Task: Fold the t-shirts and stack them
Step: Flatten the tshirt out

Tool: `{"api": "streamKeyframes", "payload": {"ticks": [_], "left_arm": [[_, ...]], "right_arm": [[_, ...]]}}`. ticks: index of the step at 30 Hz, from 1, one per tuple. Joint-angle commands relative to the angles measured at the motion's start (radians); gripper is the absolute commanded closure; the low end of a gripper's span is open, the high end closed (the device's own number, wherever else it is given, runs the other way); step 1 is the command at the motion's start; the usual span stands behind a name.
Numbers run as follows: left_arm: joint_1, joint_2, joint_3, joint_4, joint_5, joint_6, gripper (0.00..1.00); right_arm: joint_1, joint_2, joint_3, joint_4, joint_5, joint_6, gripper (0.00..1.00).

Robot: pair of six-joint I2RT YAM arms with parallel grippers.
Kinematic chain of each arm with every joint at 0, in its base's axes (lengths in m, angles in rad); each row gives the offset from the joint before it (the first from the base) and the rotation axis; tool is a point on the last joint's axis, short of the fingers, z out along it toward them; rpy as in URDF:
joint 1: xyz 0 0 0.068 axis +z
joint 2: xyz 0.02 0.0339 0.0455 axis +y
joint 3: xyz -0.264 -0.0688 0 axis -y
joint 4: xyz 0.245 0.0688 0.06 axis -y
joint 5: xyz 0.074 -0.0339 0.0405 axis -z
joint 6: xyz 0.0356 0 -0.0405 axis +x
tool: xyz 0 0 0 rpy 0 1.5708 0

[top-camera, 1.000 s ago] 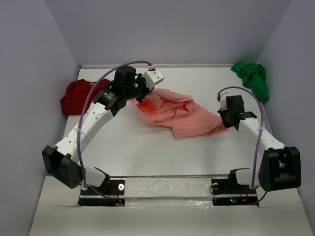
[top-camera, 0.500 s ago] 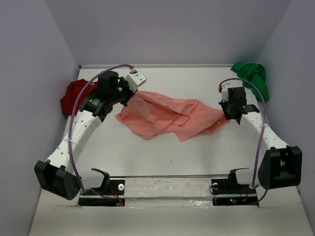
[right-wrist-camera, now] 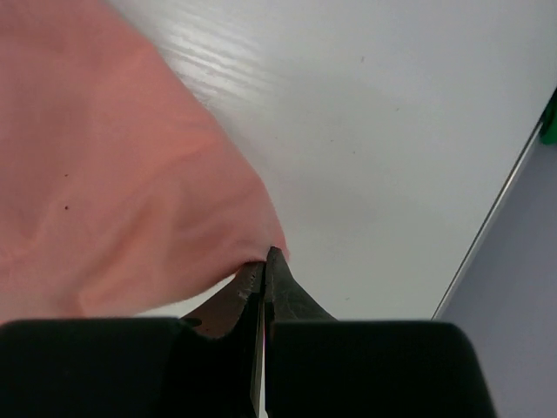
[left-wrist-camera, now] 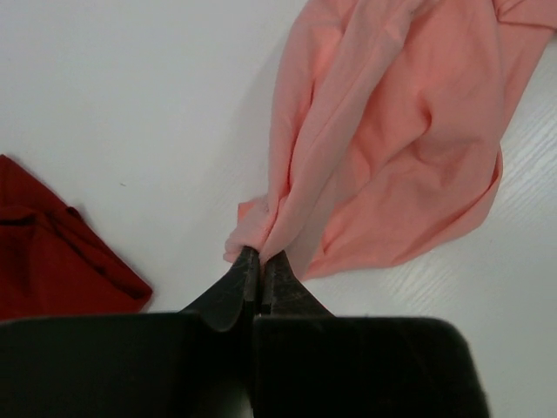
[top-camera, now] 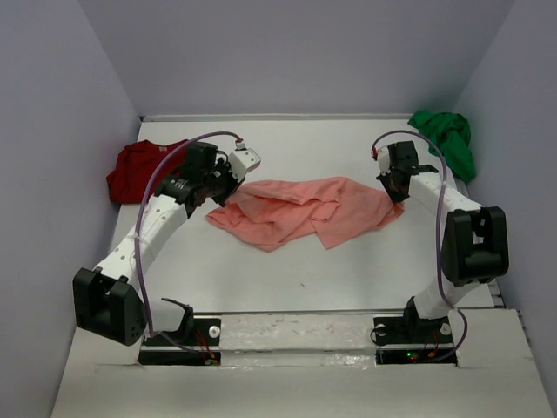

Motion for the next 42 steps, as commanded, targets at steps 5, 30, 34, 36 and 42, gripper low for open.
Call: {"api": "streamKeyframes", "payload": {"ticks": [5,30,34,36,42], "left_arm": [[0.009,0.020,-0.121,0.009,-0.030,0.011,1.00],[0.012,-0.007,-0.094,-0.066,-0.041,0.106,0.42],[0.009,-0.024,-0.087,-0.071,0.009,0.164,0.36],[0.008,-0.021,-0.101,-0.079,0.039,0.202,0.44],[-0.043,0.034,-0.135,-0.126,0.019,0.287,0.78]], "right_arm": [[-0.028,0.148,0.127,0.060,0.153,-0.040,1.00],[-0.070,0.105,0.216,-0.030,0.155,0.055,0.27],[-0.070,0.052,0.186,-0.055,0.070,0.081,0.27],[-0.070,0.050,0.160,-0.046,0.062,0.086,0.27],[-0.070,0.099,0.098,0.006,0.084,0.077,0.30]]}}
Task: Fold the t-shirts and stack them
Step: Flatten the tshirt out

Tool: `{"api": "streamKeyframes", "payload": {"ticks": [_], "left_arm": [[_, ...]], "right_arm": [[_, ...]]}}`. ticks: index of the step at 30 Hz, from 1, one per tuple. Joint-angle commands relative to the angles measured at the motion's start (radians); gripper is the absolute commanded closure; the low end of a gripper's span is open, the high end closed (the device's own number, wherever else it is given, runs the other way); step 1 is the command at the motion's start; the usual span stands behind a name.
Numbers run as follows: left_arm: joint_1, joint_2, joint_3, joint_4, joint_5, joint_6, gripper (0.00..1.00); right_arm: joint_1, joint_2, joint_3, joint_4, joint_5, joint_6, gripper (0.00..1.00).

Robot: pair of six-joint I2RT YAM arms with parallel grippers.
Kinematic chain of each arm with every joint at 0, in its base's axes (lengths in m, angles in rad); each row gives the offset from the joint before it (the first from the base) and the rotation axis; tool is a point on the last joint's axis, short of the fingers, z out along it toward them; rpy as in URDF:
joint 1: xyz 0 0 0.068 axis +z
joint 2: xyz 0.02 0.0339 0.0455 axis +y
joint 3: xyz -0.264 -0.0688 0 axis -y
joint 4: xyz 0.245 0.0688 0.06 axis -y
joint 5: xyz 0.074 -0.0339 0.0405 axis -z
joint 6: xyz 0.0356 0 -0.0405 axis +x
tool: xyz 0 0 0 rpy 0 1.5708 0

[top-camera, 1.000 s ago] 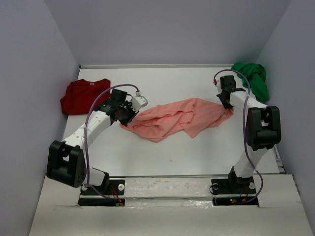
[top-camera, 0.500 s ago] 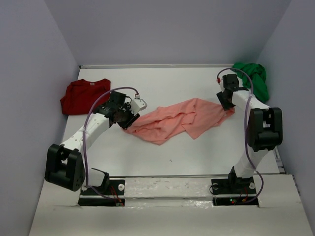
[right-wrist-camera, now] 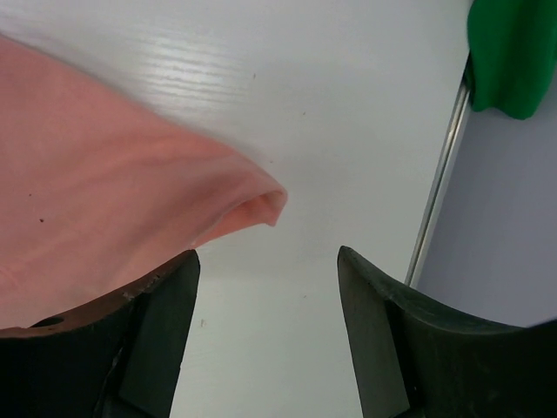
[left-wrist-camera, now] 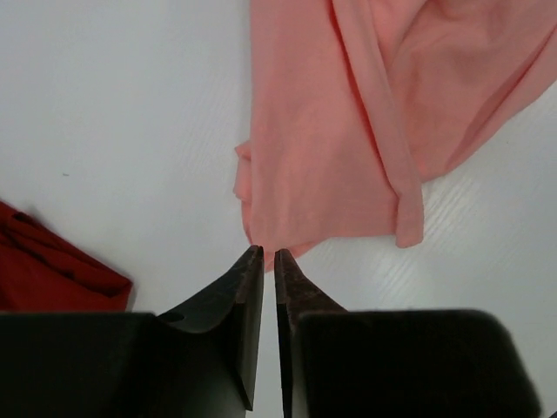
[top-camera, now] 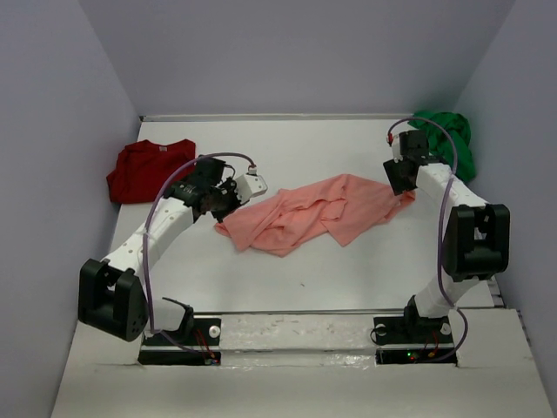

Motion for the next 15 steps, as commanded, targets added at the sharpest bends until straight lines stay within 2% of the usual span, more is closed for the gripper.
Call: {"api": "streamKeyframes", "payload": {"ticks": [1,5,6,9,15], "left_arm": [[-0.034,0.017,-0.025,-0.069,0.024,0.092,0.78],[-0.092,0.007,-0.085,-0.086,0.058,0.120,0.75],[-0.120,0.007,-0.099,-0.077,0.053,0.117,0.71],[-0.175,0.020,-0.146,-0.054,0.032,0.103,0.70],[-0.206,0.050,-0.183,0.002,0.017,0.081,0.68]], "right_arm": [[-0.005,0.026,-0.046,0.037,0.000,0.009,0.30],[-0.005,0.037,-0.053,0.042,-0.010,0.008,0.30],[-0.005,0.042,-0.051,0.040,-0.007,0.008,0.30],[-0.005,0.045,-0.054,0.040,-0.007,0.008,0.30],[-0.005,0.043,-0.060,0.042,-0.007,0.006,0.30]]}}
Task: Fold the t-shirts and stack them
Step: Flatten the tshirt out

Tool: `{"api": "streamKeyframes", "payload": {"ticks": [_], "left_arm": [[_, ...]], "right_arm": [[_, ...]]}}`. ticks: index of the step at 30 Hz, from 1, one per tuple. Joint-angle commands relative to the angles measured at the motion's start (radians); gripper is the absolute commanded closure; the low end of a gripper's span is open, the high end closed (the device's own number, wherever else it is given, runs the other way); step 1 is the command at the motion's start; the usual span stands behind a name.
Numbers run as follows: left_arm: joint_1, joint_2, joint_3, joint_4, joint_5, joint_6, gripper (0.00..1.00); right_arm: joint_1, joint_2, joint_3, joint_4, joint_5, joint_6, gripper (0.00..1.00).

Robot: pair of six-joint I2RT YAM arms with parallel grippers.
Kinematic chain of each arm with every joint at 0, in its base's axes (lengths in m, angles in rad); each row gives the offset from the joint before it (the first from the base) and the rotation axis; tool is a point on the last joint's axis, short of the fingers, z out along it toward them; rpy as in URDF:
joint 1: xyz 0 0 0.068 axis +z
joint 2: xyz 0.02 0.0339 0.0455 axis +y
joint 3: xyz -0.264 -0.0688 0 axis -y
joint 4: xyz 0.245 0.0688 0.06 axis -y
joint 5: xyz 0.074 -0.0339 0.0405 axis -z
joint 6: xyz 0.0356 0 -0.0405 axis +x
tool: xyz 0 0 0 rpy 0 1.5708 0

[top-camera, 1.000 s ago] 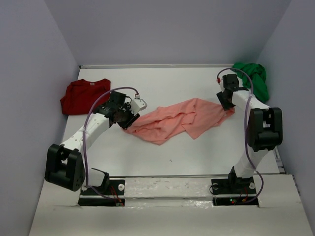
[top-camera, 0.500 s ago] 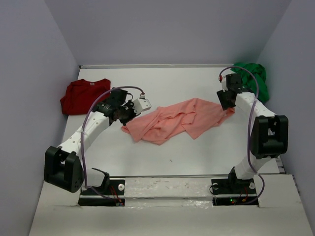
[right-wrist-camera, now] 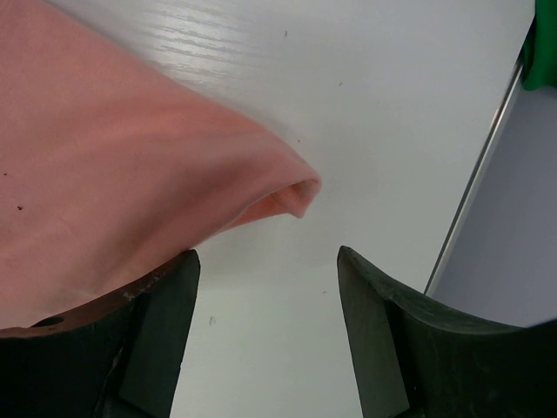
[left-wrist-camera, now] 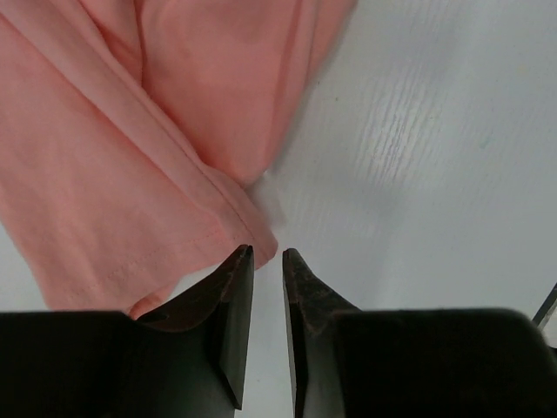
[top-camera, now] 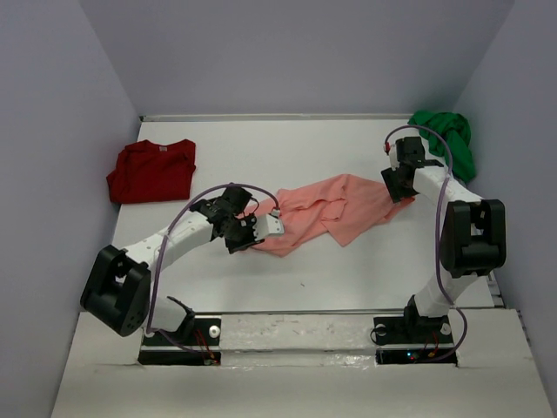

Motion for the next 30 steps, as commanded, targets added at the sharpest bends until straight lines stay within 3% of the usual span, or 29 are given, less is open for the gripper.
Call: {"api": "streamKeyframes", "payload": {"ticks": [1,11,20,30], "left_arm": [[-0.007,0.007,-0.018,0.045,-0.018,-0.008,0.68],[-0.010,0.056,-0.073,0.170,-0.108,-0.048,0.65],[-0.018,0.090,-0.052,0.147,-0.090,-0.050,0.65],[-0.035,0.025,-0.052,0.085,-0.021,-0.087,0.66]], "right_arm": [[-0.005,-0.003,-0.002,0.035,-0.002,0.006,0.30],[-0.005,-0.003,-0.007,0.035,-0.007,-0.001,0.30],[-0.005,0.008,-0.011,0.035,0.000,-0.007,0.30],[-0.005,0.010,-0.013,0.034,0.001,-0.010,0.31]]}}
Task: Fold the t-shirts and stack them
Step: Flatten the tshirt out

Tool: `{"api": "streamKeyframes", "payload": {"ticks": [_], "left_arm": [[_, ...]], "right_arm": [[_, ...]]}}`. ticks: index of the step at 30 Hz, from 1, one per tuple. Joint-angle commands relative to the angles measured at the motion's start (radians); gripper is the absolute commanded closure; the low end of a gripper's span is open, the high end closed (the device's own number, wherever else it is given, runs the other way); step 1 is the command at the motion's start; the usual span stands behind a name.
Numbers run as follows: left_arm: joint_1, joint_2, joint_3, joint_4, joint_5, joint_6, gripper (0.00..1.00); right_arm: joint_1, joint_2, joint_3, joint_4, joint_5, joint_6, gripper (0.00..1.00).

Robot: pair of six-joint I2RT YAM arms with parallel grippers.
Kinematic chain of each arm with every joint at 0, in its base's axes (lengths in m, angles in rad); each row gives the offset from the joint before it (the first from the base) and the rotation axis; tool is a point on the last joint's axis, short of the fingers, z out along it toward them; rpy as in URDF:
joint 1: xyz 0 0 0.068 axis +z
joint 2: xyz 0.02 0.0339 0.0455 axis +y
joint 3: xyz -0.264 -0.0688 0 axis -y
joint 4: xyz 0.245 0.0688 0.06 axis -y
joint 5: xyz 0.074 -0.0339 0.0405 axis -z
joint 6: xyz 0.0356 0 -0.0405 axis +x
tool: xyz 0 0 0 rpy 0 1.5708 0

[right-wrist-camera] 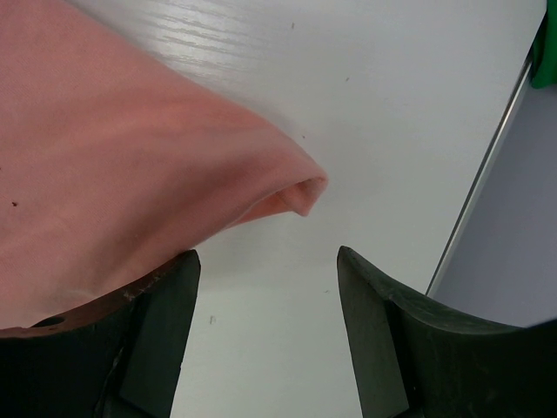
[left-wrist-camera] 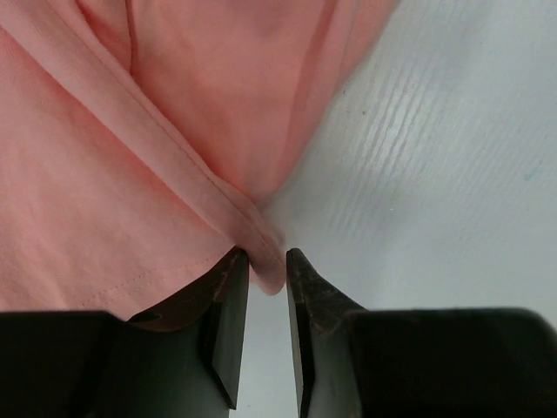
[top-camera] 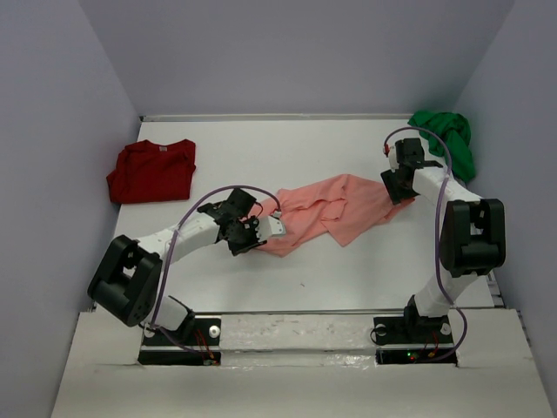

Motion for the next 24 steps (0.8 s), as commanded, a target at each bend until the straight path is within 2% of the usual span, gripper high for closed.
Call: {"api": "streamKeyframes", "payload": {"ticks": [1,16,24], "left_arm": [[-0.015,-0.059,-0.001,-0.036,0.033,-0.029,0.66],[-0.020,0.047,-0.073,0.130,-0.127,-0.070,0.66],[-0.023,0.017,-0.061,0.126,-0.110,-0.078,0.62]], "right_arm": [[-0.005,0.005,-0.005,0.034,0.002,-0.002,0.31],[-0.005,-0.004,-0.017,0.032,-0.011,-0.005,0.31],[-0.005,0.005,-0.020,0.032,-0.010,-0.014,0.31]]}}
